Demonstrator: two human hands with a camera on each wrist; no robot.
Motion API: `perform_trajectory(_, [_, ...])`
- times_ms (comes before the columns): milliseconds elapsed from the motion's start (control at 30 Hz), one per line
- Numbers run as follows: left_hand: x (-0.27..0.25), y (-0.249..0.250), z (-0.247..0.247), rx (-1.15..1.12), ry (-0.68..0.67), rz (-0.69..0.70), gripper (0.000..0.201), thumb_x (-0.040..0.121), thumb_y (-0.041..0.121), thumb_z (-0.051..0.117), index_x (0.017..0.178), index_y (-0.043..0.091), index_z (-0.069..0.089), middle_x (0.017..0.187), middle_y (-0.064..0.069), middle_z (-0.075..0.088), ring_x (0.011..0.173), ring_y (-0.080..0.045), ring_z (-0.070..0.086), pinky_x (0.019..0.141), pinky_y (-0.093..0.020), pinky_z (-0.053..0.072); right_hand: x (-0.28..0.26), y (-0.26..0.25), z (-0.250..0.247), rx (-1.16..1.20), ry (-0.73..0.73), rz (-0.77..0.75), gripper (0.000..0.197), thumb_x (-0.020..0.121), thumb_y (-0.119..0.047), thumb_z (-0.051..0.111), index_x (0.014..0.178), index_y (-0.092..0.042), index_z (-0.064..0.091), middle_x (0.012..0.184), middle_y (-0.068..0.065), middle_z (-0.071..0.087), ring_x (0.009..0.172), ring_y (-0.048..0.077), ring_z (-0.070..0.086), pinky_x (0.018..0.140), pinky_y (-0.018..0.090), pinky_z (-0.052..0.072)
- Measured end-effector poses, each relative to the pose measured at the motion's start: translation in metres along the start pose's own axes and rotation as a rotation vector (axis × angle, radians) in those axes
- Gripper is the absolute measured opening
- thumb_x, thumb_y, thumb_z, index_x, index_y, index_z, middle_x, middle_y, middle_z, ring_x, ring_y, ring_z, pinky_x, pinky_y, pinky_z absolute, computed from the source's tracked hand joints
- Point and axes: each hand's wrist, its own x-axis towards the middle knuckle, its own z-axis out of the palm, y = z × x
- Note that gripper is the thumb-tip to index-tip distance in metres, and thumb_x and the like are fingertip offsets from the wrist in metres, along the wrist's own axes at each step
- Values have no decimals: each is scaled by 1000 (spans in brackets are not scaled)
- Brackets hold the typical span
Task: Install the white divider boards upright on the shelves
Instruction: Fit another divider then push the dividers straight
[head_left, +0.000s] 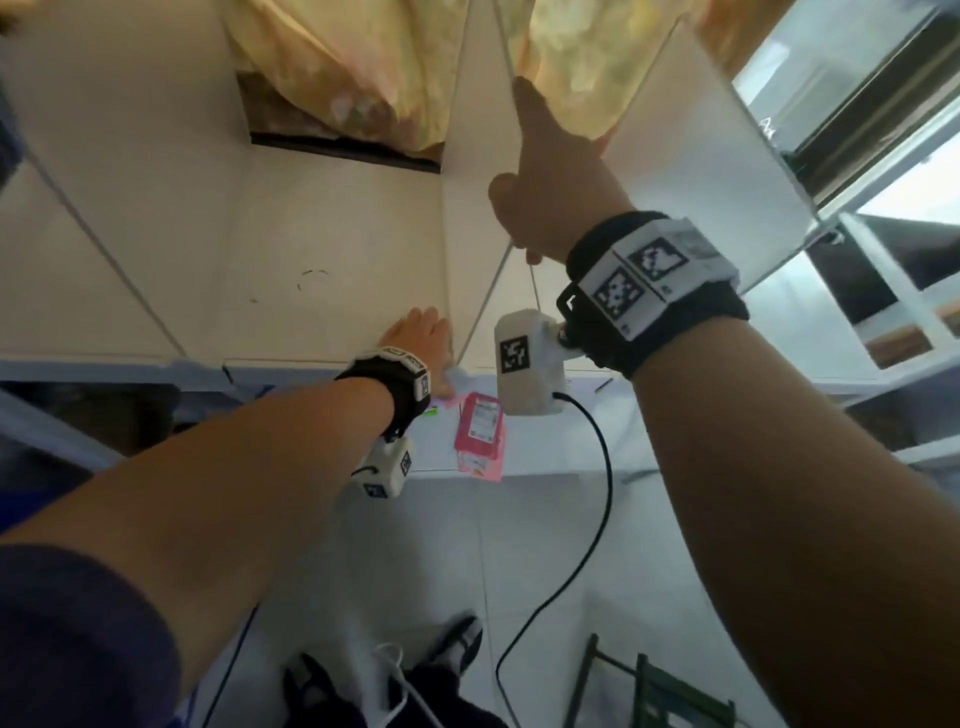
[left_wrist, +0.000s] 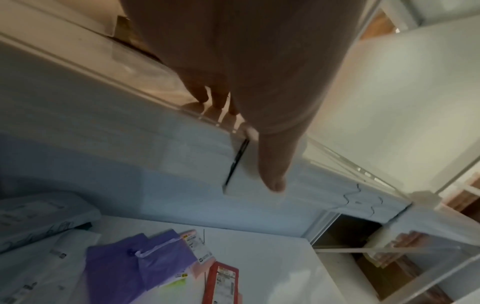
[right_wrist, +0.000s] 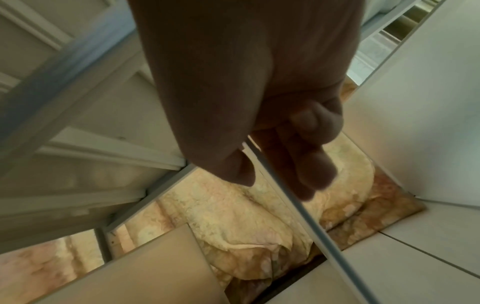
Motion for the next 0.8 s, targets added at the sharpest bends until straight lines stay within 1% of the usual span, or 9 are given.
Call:
perform_trajectory(67, [1,1,3,-3,53,4,68,69,48,72,120,12,45,123,-9,45,111,-29,44,93,-41,38,-5,3,2,-8,6,-21,74,92,-11,41,154,-27,3,77,8,54,62,17,67,57,30,59])
perform_trajectory(133, [2,-1,4,26,83,19,62,72,48,69,118,14,46,119,-7,48,108,-28,47,94,-40,38,-2,8,5,-23,54,-8,74,94,-6,41,154,-23,1,66,4,43,61,19,66,56,33,59])
perform_trajectory(200, [2,-4,4,41,86,29,70,69,54,69,122,15,45,118,-5,50,108,-28,50,97,-40,37,2,10,8,-82,62,-30,73,95,-6,44,154,-20,2,74,3,56,59,18,63,50,31,54])
perform_trajectory(267, [1,-5,4,51,88,35,77,67,57,67,127,14,43,120,-5,51,109,-28,51,100,-41,37,6,11,5,-153,6,-52,72,95,-6,45,153,-19,4,83,3,63,57,16,61,47,28,48])
perform_trajectory(367, [-1,-5,2,75,77,47,80,65,62,66,126,16,44,118,-4,52,107,-27,52,97,-41,38,11,8,-4,-119,-93,-28,74,96,-4,46,152,-28,5,78,8,67,48,14,63,37,23,45])
perform_trajectory(433, [-1,-5,1,108,61,69,78,64,64,65,122,15,46,116,-5,53,105,-28,52,94,-42,38,11,7,-7,-92,-122,-13,70,96,-4,42,151,-29,6,81,10,67,44,12,61,34,19,42])
perform_trajectory(533, [-1,-8,2,132,61,80,77,66,65,62,123,15,48,119,-6,51,108,-28,50,96,-44,37,11,8,-9,-73,-140,-22,69,96,-4,39,152,-27,6,81,11,68,46,14,61,37,21,42])
perform_trajectory(667, [-2,-10,6,84,76,61,83,70,65,62,135,17,43,136,-4,45,124,-27,43,108,-46,29,8,7,-11,-62,-142,-7,67,96,-6,37,152,-27,6,75,10,67,52,19,61,46,27,46])
perform_trajectory(800, [-5,-9,0,101,59,59,86,72,67,61,139,17,41,140,-4,45,129,-27,42,112,-48,25,8,6,-12,-80,-144,0,66,96,-7,36,152,-25,5,72,9,67,50,18,60,45,25,42])
